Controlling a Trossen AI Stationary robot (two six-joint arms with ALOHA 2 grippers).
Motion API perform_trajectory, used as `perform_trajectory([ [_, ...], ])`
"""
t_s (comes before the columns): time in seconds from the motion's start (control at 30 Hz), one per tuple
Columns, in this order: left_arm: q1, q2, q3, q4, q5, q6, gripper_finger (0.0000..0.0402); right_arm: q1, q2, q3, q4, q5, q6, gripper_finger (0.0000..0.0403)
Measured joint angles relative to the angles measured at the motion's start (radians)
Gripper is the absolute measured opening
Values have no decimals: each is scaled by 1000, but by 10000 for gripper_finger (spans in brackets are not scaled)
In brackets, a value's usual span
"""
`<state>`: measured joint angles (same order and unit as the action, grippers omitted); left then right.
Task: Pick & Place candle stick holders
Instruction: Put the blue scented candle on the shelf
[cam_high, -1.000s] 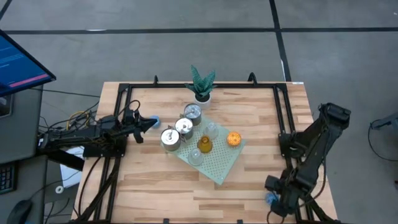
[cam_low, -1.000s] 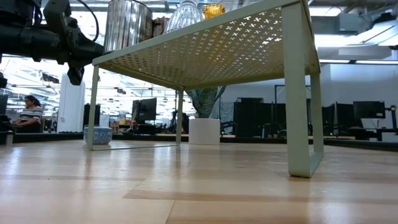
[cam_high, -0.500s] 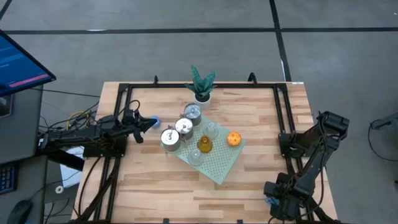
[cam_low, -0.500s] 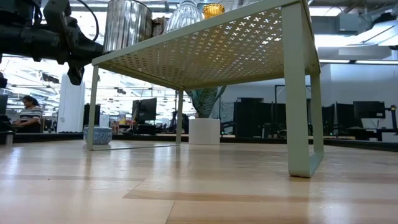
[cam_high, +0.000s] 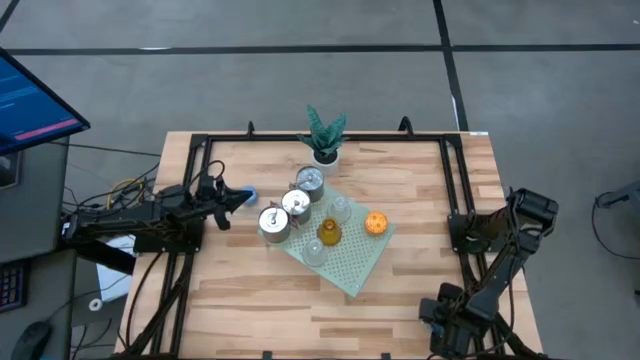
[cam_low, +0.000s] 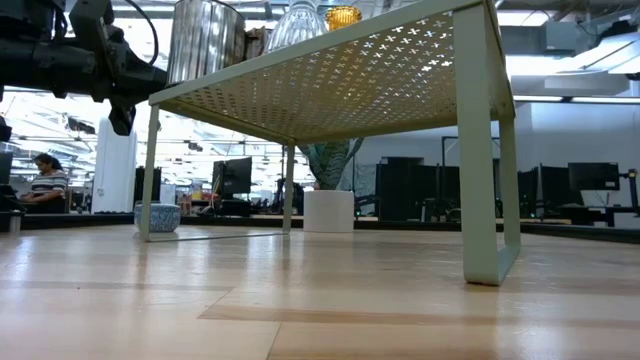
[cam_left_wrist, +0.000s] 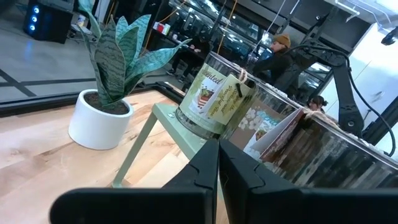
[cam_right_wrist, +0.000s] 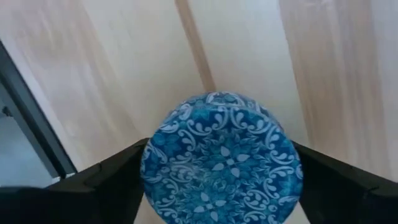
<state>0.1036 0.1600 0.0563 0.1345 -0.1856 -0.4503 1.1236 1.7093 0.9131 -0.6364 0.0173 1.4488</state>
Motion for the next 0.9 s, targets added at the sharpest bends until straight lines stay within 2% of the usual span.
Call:
perform_trajectory([
  [0.2,0,0,0,2,0,0,11,-6,-17,-4,-32,17,-1,290],
  [0.47,0,0,0,4,0,0,11,-20,-44,-3,-7,17,-29,295],
  [0.67,0,0,0,5,0,0,11,-88,-174,-3,-33,16,-85,295],
  [0.9,0,0,0,6,0,0,11,-239,-358,9,-62,12,-220,295],
])
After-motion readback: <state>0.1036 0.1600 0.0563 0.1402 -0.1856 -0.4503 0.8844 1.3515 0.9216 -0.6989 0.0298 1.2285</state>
